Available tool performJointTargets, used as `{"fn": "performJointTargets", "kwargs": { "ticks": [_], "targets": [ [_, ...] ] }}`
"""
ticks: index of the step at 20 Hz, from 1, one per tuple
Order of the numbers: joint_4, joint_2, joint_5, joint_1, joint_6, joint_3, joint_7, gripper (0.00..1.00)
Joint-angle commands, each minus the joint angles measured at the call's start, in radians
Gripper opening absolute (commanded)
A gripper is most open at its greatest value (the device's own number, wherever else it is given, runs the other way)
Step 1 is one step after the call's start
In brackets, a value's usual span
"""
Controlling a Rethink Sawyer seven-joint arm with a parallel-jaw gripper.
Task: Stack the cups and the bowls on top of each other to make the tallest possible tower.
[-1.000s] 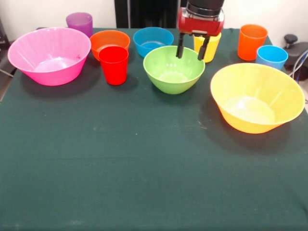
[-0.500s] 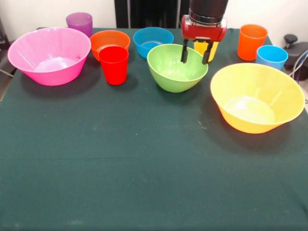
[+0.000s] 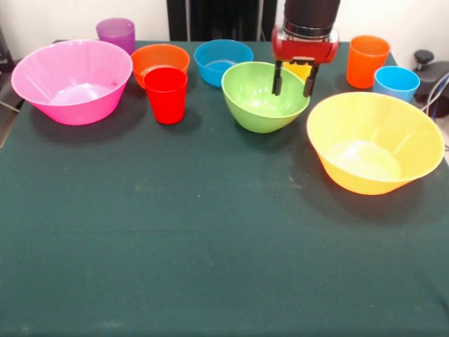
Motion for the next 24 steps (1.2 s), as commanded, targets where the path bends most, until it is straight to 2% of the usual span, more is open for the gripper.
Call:
{"fn": "performJointTargets", "kwargs": {
  "ticks": [1, 5, 10, 16, 24],
  "targets": [
    [0.041, -0.063, 0.049, 0.045, 0.034, 0.053, 0.222, 1.0],
    [0.043, -0.138, 0.059, 0.086, 0.104, -0.003, 0.218, 1.0],
    [0.051, -0.166, 0.061, 0.076, 0.127, 0.002, 0.198, 1.0],
    [0.024, -0.171, 0.055, 0.07, 0.164, -0.004, 0.167, 1.0],
    [-0.006, -0.121, 0.043, 0.067, 0.13, -0.004, 0.152, 1.0]
  ]
}}
